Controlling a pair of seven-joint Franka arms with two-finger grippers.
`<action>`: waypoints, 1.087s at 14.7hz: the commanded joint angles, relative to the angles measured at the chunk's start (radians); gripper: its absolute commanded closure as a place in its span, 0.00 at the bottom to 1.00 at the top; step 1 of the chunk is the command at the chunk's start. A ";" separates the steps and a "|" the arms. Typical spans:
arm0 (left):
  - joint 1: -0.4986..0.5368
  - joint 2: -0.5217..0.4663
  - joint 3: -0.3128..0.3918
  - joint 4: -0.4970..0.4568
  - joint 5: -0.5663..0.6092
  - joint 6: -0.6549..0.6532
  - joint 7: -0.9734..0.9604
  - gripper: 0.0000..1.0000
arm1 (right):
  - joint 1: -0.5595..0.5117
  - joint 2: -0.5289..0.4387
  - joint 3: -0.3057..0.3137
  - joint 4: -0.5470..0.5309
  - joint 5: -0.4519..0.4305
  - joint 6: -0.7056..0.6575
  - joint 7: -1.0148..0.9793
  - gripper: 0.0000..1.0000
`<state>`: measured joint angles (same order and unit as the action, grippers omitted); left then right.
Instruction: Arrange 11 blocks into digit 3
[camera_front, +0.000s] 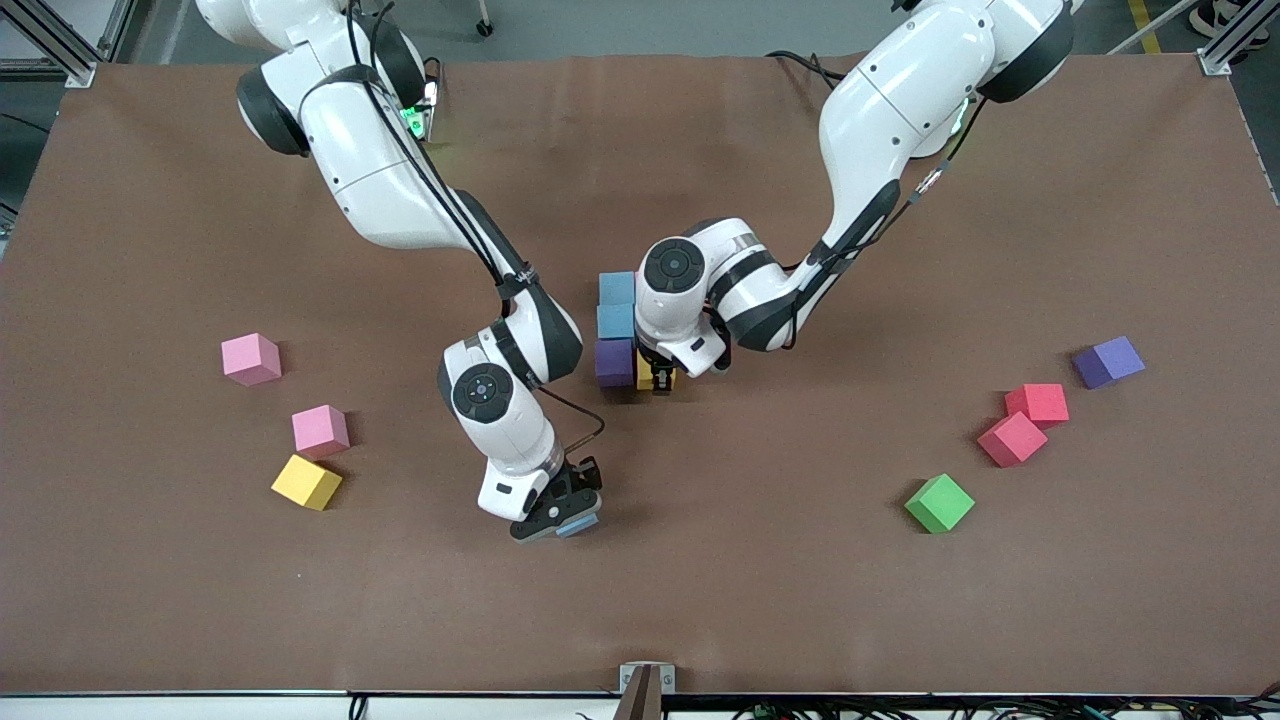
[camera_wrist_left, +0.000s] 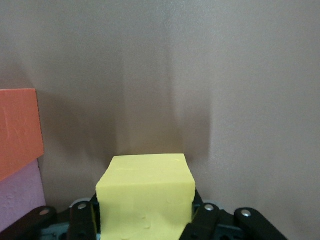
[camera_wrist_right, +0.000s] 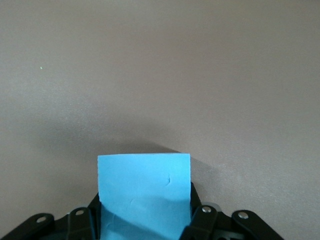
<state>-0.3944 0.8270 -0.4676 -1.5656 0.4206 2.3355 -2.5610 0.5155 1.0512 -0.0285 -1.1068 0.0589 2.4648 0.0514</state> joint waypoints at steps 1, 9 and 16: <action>-0.009 0.012 0.012 0.009 0.024 0.011 -0.015 0.43 | -0.014 0.006 0.010 0.021 0.001 -0.007 -0.005 0.95; -0.014 -0.058 0.003 0.009 0.056 -0.077 -0.011 0.00 | -0.026 -0.033 0.013 0.018 0.013 -0.064 0.005 0.94; 0.061 -0.291 -0.009 -0.027 0.030 -0.289 0.204 0.00 | -0.014 -0.074 0.036 -0.071 0.013 -0.069 0.178 0.94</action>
<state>-0.3844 0.6132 -0.4748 -1.5432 0.4595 2.0783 -2.4443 0.5014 1.0356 -0.0198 -1.0935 0.0646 2.3979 0.1442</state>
